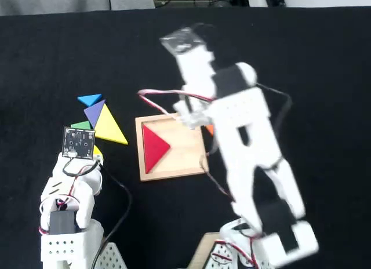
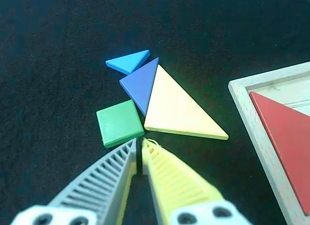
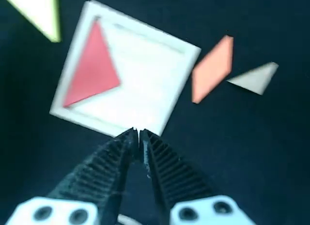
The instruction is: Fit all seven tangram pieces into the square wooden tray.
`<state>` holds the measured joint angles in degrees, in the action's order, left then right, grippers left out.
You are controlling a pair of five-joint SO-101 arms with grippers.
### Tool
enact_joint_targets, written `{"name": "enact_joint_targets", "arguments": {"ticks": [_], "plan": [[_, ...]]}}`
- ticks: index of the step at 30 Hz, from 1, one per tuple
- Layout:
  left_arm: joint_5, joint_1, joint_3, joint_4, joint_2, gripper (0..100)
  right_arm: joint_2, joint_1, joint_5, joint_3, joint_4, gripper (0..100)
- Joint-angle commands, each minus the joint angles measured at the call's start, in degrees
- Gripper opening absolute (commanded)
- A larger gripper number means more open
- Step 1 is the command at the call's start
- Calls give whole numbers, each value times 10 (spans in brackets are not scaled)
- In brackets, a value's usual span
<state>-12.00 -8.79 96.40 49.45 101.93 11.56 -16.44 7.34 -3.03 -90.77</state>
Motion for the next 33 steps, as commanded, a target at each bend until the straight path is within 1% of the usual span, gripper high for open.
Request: {"name": "enact_joint_targets", "arguments": {"ticks": [1,4,7,12,17,23,26,27,30,33], "plan": [[6,-13,0,-9,4,30,67,49,6,-173,146,11],[4,-14,-1,-9,4,30,85,58,6,-297,274,11],[4,-15,-1,-9,4,30,98,56,6,-363,334,11],[3,-22,7,-9,4,30,109,36,5,-412,371,11],[3,-86,11,-12,4,30,108,31,5,-444,420,11],[1,-95,11,-8,4,30,109,33,5,-487,489,11],[-41,-127,11,-9,3,30,109,34,5,-491,492,11],[-46,-137,11,-9,3,30,109,34,5,-491,492,11],[-28,-159,10,-11,3,30,109,34,5,-491,491,11],[-25,-160,-9,-9,3,30,109,34,5,-491,492,11]]}}
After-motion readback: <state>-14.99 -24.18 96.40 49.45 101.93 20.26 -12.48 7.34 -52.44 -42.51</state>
